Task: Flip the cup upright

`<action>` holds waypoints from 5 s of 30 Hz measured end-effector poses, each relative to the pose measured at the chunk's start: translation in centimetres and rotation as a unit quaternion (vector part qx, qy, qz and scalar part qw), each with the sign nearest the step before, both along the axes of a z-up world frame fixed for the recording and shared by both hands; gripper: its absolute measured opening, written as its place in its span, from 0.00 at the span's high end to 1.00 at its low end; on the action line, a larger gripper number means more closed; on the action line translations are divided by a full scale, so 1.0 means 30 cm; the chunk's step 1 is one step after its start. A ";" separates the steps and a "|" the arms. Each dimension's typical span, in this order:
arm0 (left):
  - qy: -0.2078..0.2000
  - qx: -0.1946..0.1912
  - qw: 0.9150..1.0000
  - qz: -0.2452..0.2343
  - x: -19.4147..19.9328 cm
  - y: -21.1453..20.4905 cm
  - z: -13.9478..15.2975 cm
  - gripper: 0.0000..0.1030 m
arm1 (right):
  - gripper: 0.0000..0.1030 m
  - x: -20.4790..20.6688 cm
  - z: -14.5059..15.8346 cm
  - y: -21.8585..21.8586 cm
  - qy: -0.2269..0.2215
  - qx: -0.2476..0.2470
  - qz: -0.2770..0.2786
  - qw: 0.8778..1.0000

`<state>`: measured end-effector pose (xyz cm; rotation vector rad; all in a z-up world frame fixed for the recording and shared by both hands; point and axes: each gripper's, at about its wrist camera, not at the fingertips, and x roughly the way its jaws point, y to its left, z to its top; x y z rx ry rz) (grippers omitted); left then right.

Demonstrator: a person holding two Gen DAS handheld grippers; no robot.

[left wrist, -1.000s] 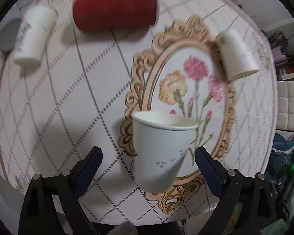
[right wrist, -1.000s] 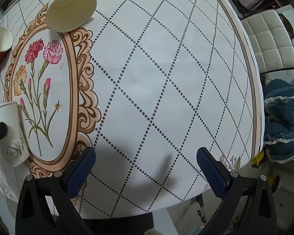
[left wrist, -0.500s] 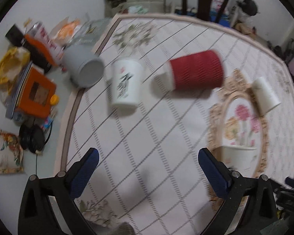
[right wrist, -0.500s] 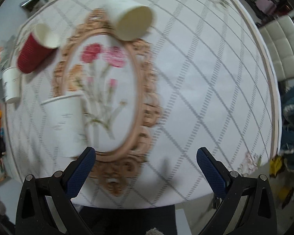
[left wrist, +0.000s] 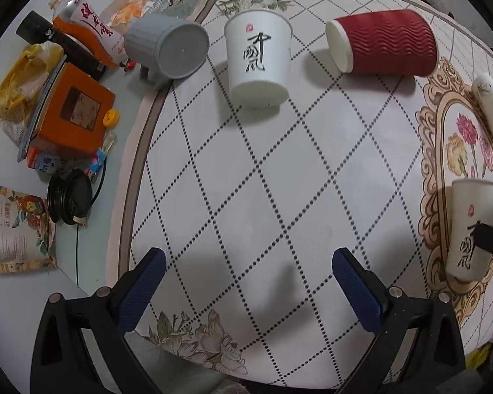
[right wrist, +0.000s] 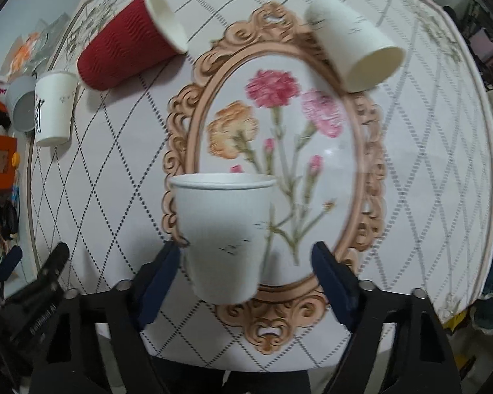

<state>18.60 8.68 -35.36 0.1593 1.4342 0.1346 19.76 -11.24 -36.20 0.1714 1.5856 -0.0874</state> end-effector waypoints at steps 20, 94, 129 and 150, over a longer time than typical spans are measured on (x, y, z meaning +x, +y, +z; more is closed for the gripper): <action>0.080 -0.018 0.997 0.009 -0.034 -0.007 -0.085 0.00 | 0.44 -0.083 0.039 -0.048 -0.098 0.064 -0.055 0.992; -0.222 -0.063 0.972 -0.031 -0.702 -0.024 0.932 0.00 | 0.00 -1.051 1.081 0.006 -0.346 -0.118 -0.017 0.931; -0.208 -0.076 0.974 -0.042 -0.678 -0.031 0.983 0.00 | 0.00 -1.008 1.126 0.020 -0.325 -0.111 -0.011 0.939; -0.210 -0.087 0.973 -0.048 -0.677 -0.047 0.996 0.00 | 0.00 -1.011 1.119 0.016 -0.321 -0.111 -0.016 0.941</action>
